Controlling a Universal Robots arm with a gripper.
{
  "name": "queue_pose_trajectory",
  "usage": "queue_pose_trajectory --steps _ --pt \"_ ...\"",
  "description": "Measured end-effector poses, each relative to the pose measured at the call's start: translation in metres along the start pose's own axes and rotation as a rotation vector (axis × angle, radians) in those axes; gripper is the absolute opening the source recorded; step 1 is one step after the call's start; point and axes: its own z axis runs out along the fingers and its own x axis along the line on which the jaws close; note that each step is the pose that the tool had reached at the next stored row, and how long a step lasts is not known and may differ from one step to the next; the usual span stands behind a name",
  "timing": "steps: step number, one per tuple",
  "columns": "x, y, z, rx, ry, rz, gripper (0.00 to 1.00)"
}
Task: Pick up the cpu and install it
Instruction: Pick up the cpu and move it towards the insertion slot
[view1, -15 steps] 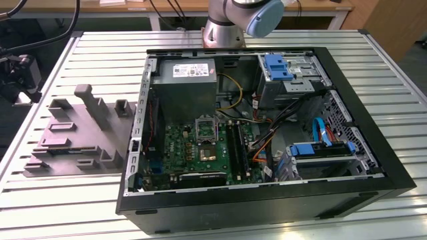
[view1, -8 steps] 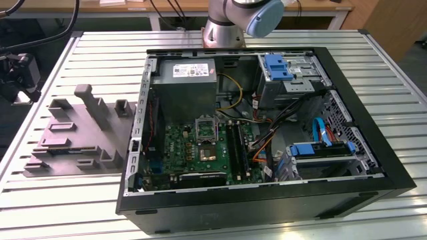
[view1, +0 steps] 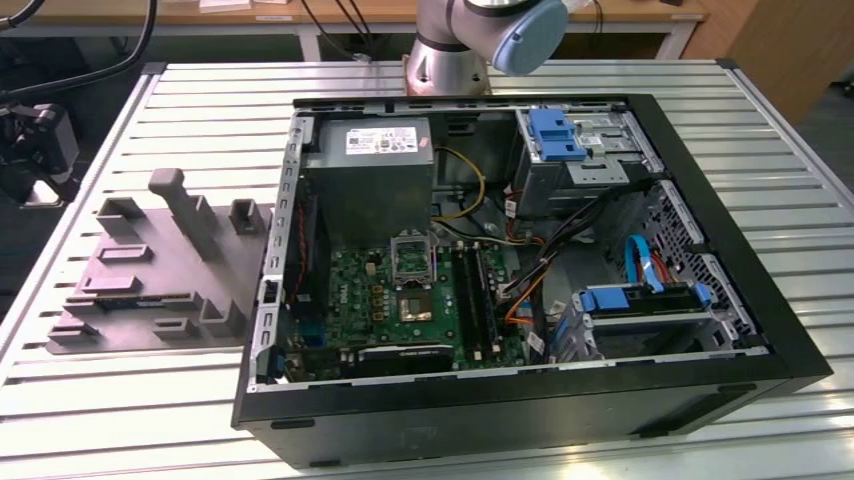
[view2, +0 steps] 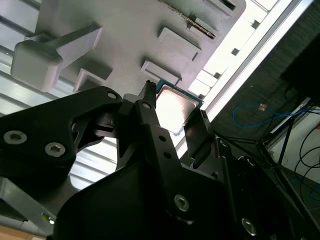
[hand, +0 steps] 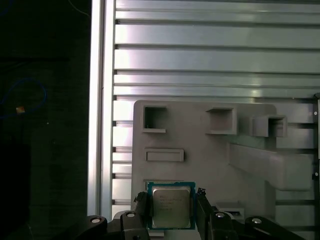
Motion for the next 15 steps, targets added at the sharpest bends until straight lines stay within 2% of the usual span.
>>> queue_pose_trajectory --steps 15 --pt "-0.0001 0.0002 -0.0044 0.0 -0.0001 0.0 0.47"
